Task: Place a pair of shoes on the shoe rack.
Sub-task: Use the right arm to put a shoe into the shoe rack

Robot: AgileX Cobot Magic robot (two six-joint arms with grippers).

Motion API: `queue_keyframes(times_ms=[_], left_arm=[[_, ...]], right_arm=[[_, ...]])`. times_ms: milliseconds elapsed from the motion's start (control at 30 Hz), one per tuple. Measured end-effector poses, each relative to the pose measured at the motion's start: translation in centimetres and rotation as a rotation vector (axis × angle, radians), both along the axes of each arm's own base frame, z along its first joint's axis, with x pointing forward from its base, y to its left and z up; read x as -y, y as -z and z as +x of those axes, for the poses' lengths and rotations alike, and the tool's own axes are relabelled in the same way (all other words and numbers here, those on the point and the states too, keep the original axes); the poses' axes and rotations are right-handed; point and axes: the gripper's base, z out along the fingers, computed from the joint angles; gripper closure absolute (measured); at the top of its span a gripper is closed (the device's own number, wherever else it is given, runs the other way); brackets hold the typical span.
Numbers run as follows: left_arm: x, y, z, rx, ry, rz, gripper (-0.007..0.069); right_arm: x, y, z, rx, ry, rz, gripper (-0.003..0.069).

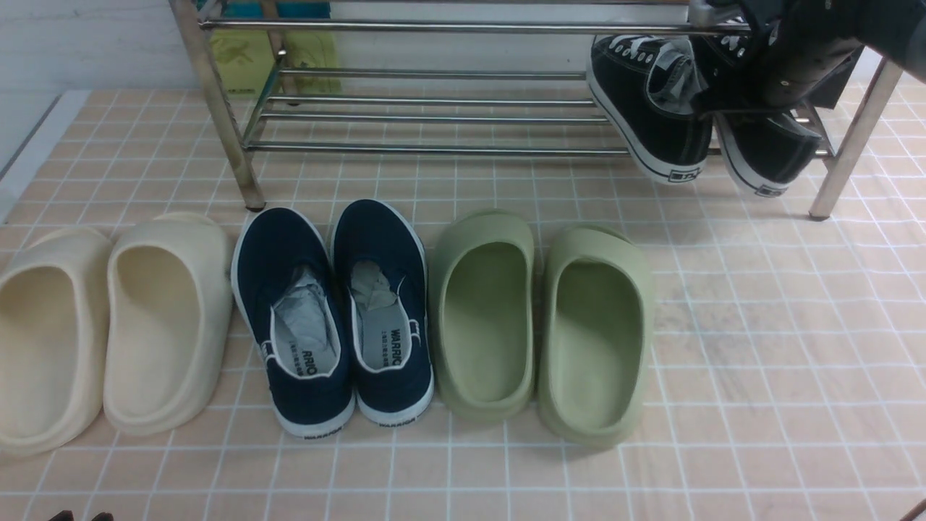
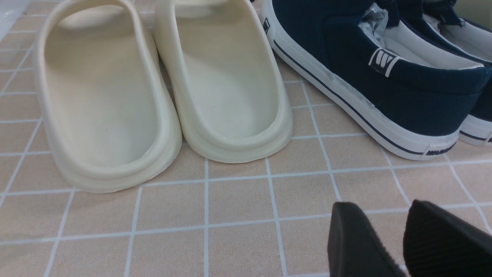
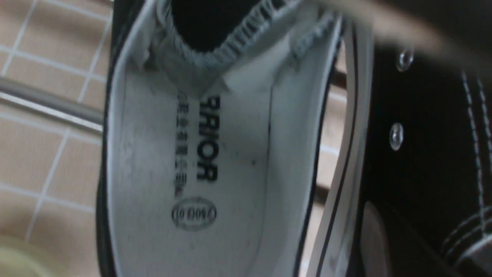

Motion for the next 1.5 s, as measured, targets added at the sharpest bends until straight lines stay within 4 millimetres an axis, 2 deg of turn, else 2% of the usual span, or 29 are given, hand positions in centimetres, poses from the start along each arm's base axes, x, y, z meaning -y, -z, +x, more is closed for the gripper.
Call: queue_keyframes(times_ms=[300,400,467,500,533,567,667,733,967,1133,1367,1433,1500], left_arm=[[0.0,0.0,0.0,0.0,0.0,0.001,0.0385],[0.0,0.0,0.0,0.0,0.0,0.001,0.0385],[0.0,0.0,0.0,0.0,0.0,0.001,0.0385],[0.0,0.0,0.0,0.0,0.0,0.001,0.0385],[0.0,0.0,0.0,0.0,0.0,0.001,0.0385],[0.0,0.0,0.0,0.0,0.0,0.001,0.0385],[0.0,0.0,0.0,0.0,0.0,0.001,0.0385],[0.0,0.0,0.0,0.0,0.0,0.001,0.0385],[0.0,0.0,0.0,0.0,0.0,0.001,0.0385],[0.0,0.0,0.0,0.0,0.0,0.001,0.0385],[0.0,0.0,0.0,0.0,0.0,0.001,0.0385],[0.0,0.0,0.0,0.0,0.0,0.001,0.0385],[0.0,0.0,0.0,0.0,0.0,0.001,0.0385]], right_arm=[[-0.3,0.7,1.1,0.026,-0.004,0.005,0.0621],[-0.3,0.7,1.2,0.032,-0.007,0.003,0.0535],[-0.3,0.7,1.2,0.036,-0.009,0.003,0.0442],[-0.3,0.7,1.2,0.036,-0.009,0.003,0.0425],[-0.3,0.6,1.2,0.033,-0.008,0.012,0.0358],[-0.4,0.4,1.1,0.034,-0.008,0.018,0.0323],[-0.4,-0.5,0.8,0.046,-0.006,0.028,0.0261],[-0.4,-1.1,0.2,0.022,-0.001,0.043,0.0246],[-0.6,-2.9,-2.1,-0.111,0.006,0.053,0.026],[-0.1,-4.3,-2.8,-0.105,0.014,0.045,0.0301],[0.0,-4.5,-2.4,-0.059,0.013,0.039,0.0356],[0.0,-3.9,-2.2,-0.07,0.013,0.039,0.0366],[-0.1,-2.5,-1.7,-0.097,0.013,0.035,0.0369]])
